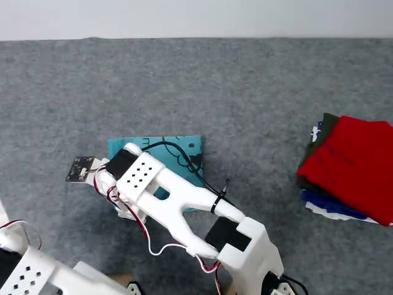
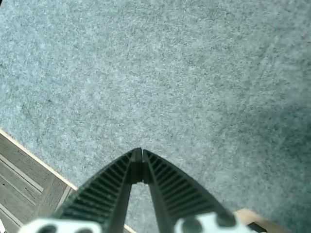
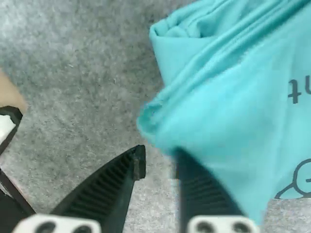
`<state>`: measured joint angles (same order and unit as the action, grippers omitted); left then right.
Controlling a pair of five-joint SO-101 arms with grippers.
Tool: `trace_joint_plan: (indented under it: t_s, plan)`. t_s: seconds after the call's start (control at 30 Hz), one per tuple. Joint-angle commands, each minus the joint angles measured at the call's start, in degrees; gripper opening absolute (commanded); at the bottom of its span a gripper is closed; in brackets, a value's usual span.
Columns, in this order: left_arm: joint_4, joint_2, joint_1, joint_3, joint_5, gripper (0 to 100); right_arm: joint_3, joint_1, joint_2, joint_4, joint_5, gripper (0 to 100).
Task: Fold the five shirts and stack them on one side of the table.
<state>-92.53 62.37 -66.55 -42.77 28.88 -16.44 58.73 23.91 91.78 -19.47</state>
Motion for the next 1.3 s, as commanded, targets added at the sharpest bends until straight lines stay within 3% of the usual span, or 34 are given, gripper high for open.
trace_joint_plan:
  t_s: [0.0, 0.37, 0.5, 0.63, 0.77, 0.9, 1.27]
  plan:
    - [0.62, 0.62, 0.00, 0.31, 0.44, 1, -4.40, -0.66, -0.75, -0.22, -0.35, 1.7]
    - [0.62, 0.62, 0.00, 0.40, 0.44, 1, -13.01, -0.92, -0.75, 3.82, -0.44, 1.7]
    - [0.18, 0.62, 2.37, 0.84, 0.53, 1, -16.88, -3.82, -0.92, 11.47, -0.09, 9.1]
    - [-5.80, 0.18, 14.77, 2.86, 0.62, 1, -17.14, -11.82, -6.20, 11.12, 2.29, 14.4]
    - [-6.15, 0.09, 27.08, 4.44, 0.44, 1, -17.14, -18.59, -11.56, 11.21, 1.67, 15.4]
    - [-4.75, -1.67, 40.09, 2.68, 0.35, 9, -17.14, -26.51, -17.54, 11.21, 1.76, 15.4]
    - [3.78, -28.66, 67.96, 5.14, 0.26, 13, -6.77, -50.33, -32.31, 11.21, 1.93, 15.4]
